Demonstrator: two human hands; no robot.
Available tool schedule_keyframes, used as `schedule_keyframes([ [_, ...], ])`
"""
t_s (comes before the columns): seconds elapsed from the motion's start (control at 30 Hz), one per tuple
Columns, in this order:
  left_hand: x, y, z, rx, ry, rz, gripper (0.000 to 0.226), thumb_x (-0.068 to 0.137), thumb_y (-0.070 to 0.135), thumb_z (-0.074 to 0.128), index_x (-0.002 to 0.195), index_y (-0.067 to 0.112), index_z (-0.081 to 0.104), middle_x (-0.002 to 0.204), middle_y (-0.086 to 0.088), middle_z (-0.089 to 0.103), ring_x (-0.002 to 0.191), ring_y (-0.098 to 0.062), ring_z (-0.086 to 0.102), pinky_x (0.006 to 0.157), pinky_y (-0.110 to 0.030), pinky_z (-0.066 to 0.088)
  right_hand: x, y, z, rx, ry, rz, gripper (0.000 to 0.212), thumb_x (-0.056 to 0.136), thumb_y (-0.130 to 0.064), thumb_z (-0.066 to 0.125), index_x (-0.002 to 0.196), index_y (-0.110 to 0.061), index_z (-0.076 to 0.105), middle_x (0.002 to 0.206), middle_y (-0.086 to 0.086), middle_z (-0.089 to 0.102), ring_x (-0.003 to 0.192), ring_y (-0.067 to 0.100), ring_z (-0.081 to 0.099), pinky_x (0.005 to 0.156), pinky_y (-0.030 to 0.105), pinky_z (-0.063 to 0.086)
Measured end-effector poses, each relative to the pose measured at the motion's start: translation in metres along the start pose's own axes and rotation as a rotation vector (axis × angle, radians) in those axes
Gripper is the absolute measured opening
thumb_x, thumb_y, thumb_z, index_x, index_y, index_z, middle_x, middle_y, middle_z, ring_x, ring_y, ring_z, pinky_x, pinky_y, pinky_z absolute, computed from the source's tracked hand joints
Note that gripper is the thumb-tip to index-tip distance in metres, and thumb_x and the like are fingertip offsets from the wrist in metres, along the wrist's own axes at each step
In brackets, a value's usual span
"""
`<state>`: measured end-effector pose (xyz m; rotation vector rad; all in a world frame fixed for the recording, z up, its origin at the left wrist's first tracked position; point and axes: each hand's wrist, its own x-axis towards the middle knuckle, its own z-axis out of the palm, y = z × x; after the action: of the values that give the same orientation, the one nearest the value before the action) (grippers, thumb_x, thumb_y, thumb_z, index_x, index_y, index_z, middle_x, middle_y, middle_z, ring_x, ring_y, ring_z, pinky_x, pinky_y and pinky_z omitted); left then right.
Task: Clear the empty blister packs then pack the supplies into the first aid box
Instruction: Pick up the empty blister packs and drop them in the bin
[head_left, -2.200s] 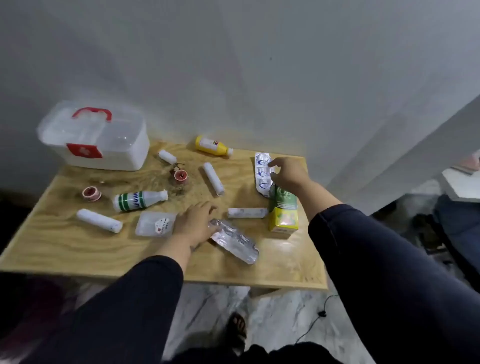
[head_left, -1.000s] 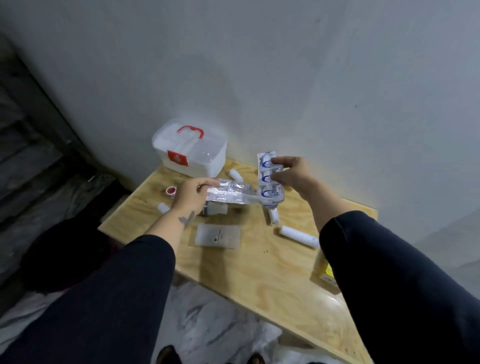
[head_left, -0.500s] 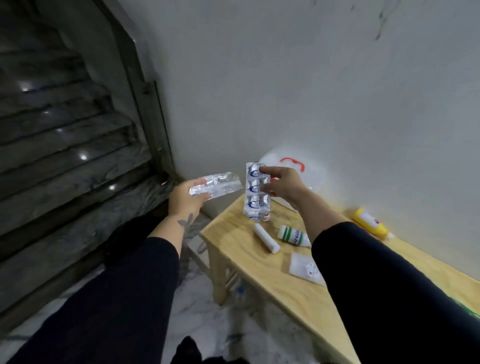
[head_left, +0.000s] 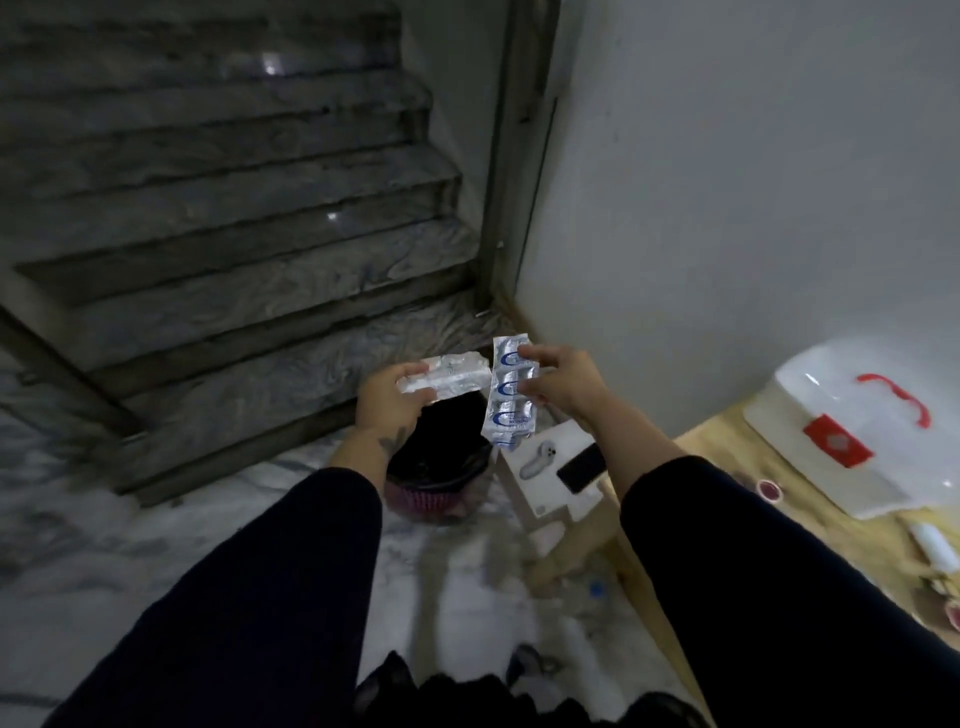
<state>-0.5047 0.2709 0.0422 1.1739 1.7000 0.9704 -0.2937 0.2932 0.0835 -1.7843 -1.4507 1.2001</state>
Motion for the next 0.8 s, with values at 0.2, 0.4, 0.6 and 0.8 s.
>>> schedule_keyframes([
  [0.2, 0.047, -0.042, -0.009, 0.008, 0.058, -0.128, 0.033, 0.081, 0.006, 0.074, 0.113, 0.011, 0.069, 0.128, -0.012, 0.061, 0.113, -0.030, 0.062, 0.097, -0.048, 0.051, 0.061, 0.005, 0.055, -0.049, -0.104, 0.051, 0.054, 0.077, 0.008, 0.070, 0.128, -0.004, 0.056, 0.093, 0.006, 0.056, 0.081, 0.014, 0.055, 0.065, 0.014, 0.052],
  [0.4, 0.105, -0.070, 0.009, 0.116, 0.052, -0.227, 0.034, 0.085, 0.007, 0.069, 0.119, 0.008, 0.066, 0.126, -0.012, 0.063, 0.116, -0.029, 0.060, 0.102, -0.035, 0.046, 0.137, 0.027, 0.089, -0.130, -0.186, 0.102, 0.053, 0.077, 0.004, 0.071, 0.127, -0.005, 0.058, 0.089, -0.001, 0.057, 0.089, 0.013, 0.051, 0.065, 0.015, 0.043],
  [0.6, 0.160, -0.116, 0.048, 0.160, -0.014, -0.363, 0.042, 0.091, 0.011, 0.062, 0.132, 0.003, 0.056, 0.138, -0.014, 0.055, 0.129, -0.026, 0.051, 0.104, -0.027, 0.038, 0.218, 0.078, 0.126, -0.219, -0.208, 0.196, 0.050, 0.077, -0.002, 0.071, 0.125, -0.012, 0.061, 0.120, 0.007, 0.064, 0.100, 0.014, 0.059, 0.082, 0.019, 0.042],
  [0.8, 0.228, -0.189, 0.085, 0.158, -0.062, -0.476, 0.041, 0.096, 0.012, 0.055, 0.136, 0.008, 0.051, 0.143, -0.010, 0.050, 0.131, -0.026, 0.049, 0.091, -0.021, 0.037, 0.293, 0.141, 0.175, -0.313, -0.273, 0.277, 0.044, 0.082, -0.008, 0.069, 0.125, -0.017, 0.059, 0.124, 0.004, 0.061, 0.107, 0.020, 0.061, 0.063, 0.002, 0.037],
])
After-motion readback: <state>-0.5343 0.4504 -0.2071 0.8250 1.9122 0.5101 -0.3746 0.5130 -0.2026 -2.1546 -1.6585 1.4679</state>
